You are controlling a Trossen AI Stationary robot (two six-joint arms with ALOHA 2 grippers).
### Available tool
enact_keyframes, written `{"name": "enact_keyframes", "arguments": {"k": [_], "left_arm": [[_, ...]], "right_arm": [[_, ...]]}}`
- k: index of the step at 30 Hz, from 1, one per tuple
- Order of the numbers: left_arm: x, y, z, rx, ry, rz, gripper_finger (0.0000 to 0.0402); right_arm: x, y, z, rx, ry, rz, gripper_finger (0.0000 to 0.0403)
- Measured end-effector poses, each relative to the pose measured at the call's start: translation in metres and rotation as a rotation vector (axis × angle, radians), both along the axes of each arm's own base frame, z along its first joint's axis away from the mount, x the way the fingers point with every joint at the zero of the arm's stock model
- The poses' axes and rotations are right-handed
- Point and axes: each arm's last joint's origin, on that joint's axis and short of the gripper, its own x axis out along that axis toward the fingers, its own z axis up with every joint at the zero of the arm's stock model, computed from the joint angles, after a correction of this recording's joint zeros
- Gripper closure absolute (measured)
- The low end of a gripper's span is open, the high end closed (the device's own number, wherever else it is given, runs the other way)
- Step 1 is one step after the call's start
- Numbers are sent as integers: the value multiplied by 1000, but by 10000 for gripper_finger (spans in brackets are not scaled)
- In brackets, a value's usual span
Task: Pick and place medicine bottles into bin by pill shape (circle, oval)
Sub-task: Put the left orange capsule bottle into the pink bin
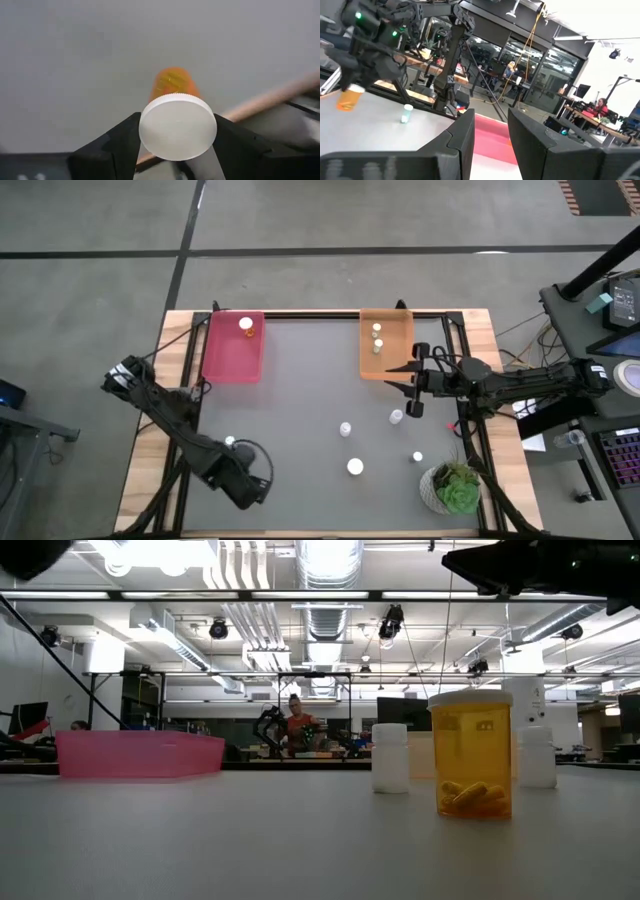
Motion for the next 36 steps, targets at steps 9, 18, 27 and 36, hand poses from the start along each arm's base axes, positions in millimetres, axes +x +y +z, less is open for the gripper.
{"name": "enact_keyframes", "arguments": {"k": [9,18,27,36], "left_arm": [[72,50,44,110,-495,-238,196],[76,141,79,348,-351,-412,196],[48,232,95,491,-194,-433,196],[19,303,97,535,-88,-370,196]], "right_arm": [[0,0,-2,33,24,5,294],[1,0,-5,38,49,5,294],[1,0,-5,31,47,3,294],[1,0,-5,25,47,2,294]]}}
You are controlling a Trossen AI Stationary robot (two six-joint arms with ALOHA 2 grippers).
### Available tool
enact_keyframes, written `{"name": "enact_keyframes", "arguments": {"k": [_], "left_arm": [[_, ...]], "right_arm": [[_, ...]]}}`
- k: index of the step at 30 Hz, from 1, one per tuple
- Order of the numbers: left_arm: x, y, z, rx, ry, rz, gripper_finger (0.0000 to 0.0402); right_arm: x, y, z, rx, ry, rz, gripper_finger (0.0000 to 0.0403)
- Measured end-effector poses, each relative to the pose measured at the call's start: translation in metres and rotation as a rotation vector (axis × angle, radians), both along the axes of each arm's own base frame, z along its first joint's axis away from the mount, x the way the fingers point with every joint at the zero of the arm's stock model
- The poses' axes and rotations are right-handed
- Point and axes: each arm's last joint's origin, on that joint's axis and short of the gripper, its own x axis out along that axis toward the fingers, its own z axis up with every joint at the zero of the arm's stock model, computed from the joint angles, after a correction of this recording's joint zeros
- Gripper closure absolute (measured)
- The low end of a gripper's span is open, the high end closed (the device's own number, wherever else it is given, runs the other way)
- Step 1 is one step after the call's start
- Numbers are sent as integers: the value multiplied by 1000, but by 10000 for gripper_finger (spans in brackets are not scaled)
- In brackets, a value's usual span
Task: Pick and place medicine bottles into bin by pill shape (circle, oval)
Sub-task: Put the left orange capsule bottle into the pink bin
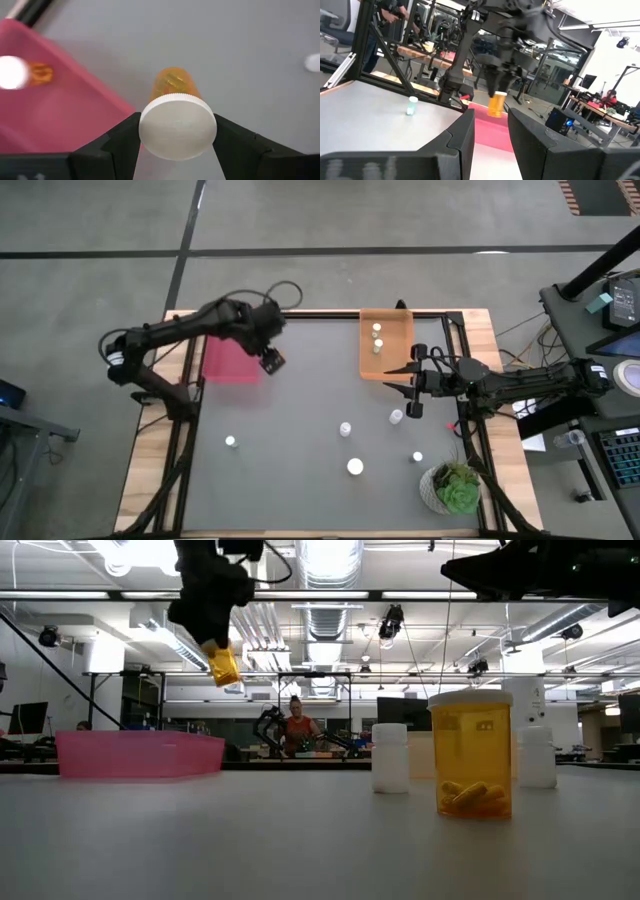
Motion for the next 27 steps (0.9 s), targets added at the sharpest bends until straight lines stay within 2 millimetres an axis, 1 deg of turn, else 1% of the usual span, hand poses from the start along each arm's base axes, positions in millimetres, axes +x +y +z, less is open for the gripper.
{"name": "enact_keyframes", "arguments": {"k": [7,13,17,22,27], "left_arm": [[-25,42,-1,20,41,97,197],[-53,71,-3,37,122,208,197],[-70,87,-4,38,135,286,197],[-88,101,-9,24,156,347,197],[-100,107,-26,-22,207,378,197]], "right_arm": [[0,0,0,-3,0,0,294],[0,0,0,-3,0,-1,294],[0,0,0,-3,0,-1,294],[0,0,0,-3,1,0,294],[0,0,0,-3,4,-1,294]]}}
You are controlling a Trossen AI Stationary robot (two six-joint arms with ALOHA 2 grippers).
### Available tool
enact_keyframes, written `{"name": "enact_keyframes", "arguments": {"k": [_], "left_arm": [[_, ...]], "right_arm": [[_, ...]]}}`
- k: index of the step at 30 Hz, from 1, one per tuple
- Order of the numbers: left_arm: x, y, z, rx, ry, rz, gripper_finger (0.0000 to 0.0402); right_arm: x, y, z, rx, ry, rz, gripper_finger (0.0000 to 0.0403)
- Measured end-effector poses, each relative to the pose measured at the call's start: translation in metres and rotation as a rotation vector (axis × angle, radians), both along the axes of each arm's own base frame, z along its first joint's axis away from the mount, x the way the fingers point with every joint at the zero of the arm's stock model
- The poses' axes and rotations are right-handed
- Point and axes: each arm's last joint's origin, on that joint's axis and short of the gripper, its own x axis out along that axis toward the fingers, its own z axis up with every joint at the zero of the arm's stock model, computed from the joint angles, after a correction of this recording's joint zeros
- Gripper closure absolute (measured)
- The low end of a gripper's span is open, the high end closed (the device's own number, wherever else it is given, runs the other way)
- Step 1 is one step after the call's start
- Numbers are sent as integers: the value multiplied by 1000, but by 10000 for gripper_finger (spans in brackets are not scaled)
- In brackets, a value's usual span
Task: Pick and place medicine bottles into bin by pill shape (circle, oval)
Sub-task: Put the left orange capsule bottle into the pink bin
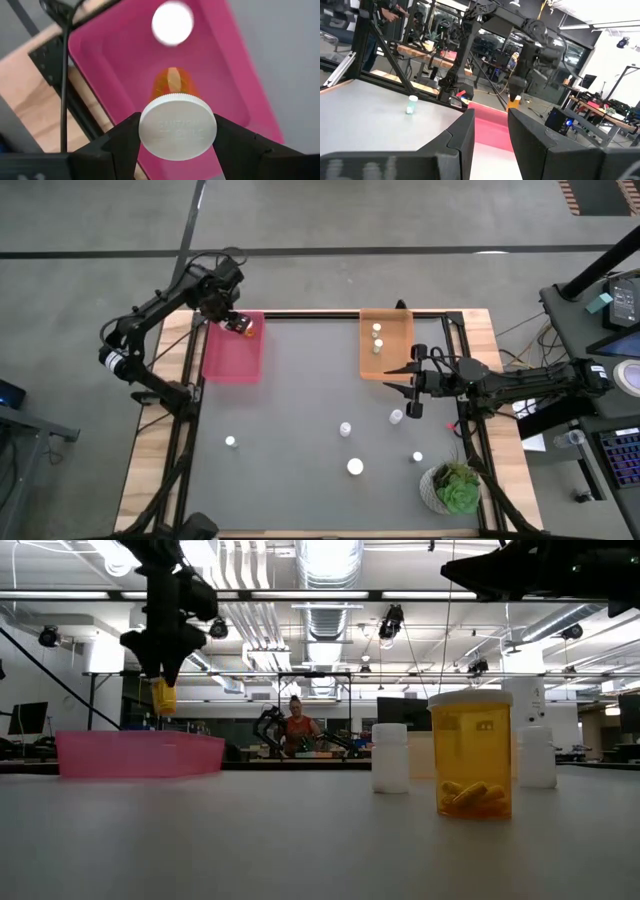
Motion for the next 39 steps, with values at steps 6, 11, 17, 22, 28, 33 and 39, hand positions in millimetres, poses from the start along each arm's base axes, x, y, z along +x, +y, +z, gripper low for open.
{"name": "enact_keyframes", "arguments": {"k": [6,11,17,22,28,33,39], "left_arm": [[-3,-1,-24,-48,33,5,197],[-5,-1,-41,-63,45,-6,197],[-6,-4,-54,-95,44,-8,197],[-7,-5,-59,-113,43,-9,197],[-7,-6,-68,-111,41,-7,197],[-8,-7,-76,-120,45,-6,197],[-8,-6,-76,-111,37,-6,197]], "right_arm": [[0,0,0,0,0,0,294],[0,0,0,0,1,0,294],[0,0,0,0,1,0,294],[0,0,0,0,1,0,294],[0,0,0,0,2,0,294],[0,0,0,0,2,0,294],[0,0,0,0,2,0,294]]}}
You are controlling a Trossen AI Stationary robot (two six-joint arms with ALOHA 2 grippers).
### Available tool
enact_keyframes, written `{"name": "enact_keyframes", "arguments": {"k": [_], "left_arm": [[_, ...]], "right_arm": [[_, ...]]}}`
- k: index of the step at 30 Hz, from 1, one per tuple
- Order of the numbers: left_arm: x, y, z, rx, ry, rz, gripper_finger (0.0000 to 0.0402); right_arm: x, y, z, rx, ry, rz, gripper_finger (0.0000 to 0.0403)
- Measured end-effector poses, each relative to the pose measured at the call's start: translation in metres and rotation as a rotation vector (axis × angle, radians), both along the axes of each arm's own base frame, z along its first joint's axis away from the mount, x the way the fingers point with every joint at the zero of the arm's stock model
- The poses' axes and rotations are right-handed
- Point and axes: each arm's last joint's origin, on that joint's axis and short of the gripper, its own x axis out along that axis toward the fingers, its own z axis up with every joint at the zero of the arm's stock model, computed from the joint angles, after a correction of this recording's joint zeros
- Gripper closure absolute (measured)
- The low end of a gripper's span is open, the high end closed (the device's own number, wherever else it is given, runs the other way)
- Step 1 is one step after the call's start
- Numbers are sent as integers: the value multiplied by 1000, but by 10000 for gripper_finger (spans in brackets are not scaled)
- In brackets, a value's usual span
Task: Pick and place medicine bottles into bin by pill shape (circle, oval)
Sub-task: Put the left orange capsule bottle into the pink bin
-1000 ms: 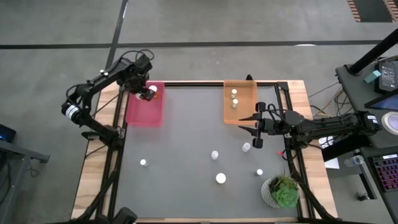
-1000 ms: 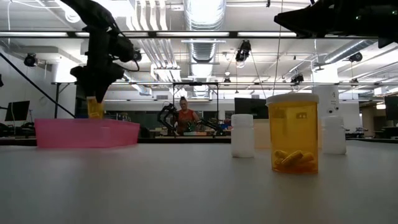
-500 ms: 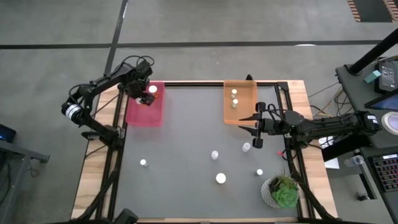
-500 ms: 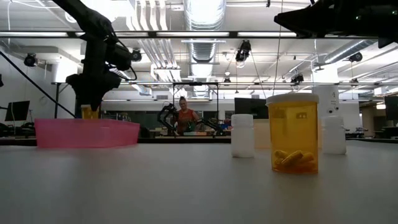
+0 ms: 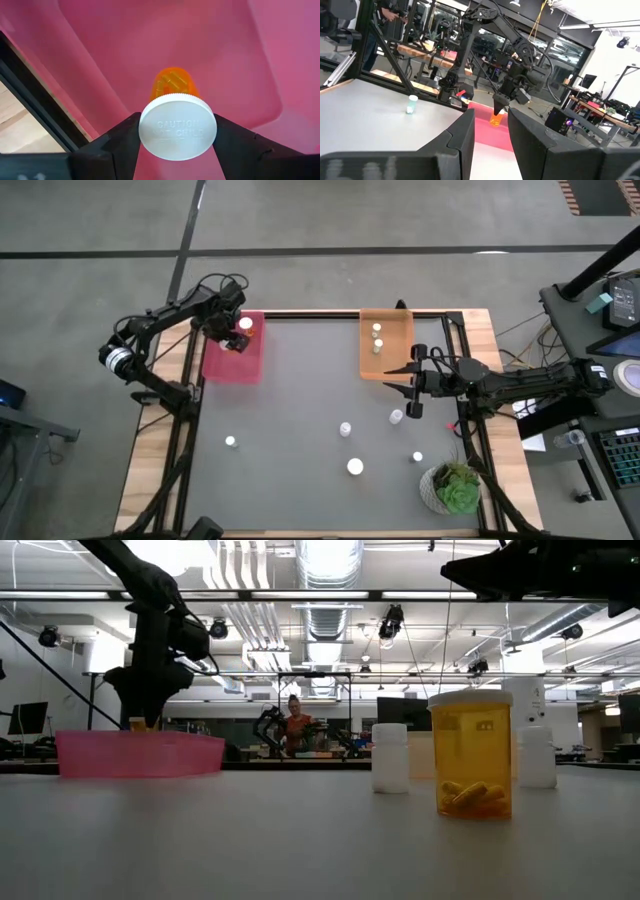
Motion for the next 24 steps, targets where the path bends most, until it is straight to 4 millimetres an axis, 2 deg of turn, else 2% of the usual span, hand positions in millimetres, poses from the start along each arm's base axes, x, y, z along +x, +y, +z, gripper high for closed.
{"name": "enact_keyframes", "arguments": {"k": [10,24], "left_arm": [[-4,-5,-12,-39,27,0,197],[-5,-6,-16,-33,40,2,197]], "right_arm": [[0,0,0,-1,1,0,294],[0,0,0,-1,2,0,294]]}}
